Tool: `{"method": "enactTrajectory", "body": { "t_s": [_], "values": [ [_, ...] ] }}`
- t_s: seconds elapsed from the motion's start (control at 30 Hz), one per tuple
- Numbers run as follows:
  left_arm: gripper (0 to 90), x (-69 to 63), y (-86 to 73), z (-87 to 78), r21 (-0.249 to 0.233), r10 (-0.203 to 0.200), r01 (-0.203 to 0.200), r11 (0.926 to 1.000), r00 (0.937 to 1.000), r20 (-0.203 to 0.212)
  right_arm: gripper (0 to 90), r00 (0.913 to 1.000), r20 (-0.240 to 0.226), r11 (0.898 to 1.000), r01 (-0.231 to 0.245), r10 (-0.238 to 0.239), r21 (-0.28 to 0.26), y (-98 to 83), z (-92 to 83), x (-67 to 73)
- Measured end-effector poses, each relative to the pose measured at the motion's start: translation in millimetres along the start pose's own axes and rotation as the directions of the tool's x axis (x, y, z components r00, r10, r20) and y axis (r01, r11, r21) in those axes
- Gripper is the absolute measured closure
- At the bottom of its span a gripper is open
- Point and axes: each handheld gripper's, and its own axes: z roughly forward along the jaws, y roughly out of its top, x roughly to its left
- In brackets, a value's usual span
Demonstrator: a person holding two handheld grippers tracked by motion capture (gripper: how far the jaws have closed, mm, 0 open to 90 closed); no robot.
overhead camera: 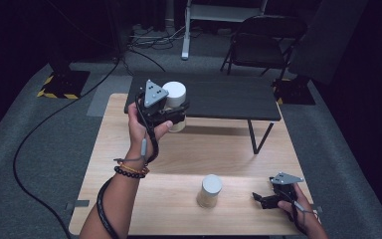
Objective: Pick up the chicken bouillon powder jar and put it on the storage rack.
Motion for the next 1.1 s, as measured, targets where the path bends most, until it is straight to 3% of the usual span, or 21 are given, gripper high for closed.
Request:
{"method": "enactTrajectory", "body": {
  "t_s": [0.67, 0.87, 1.1],
  "values": [
    [34.8, 22.2, 21.3, 45.1, 0.007, -0.038, 0.039, 0.9992, 0.9976, -0.057, 0.0, 1.0000, 0.000, 1.000, 0.000, 0.000, 0.000, 0.0, 0.0, 0.0],
    [34.8, 26.8, 18.6, 55.6, 0.001, -0.057, 0.057, 0.9984, 0.9956, -0.075, 0.0, 1.0000, 0.000, 1.000, 0.000, 0.000, 0.000, 0.0, 0.0, 0.1],
    [34.8, 27.1, 15.3, 64.6, -0.003, -0.045, 0.045, 0.9990, 0.9934, -0.105, 0.0, 1.0000, -0.001, 1.000, 0.001, -0.001, -0.001, 0.0, 0.1, -0.3]
  ]
}}
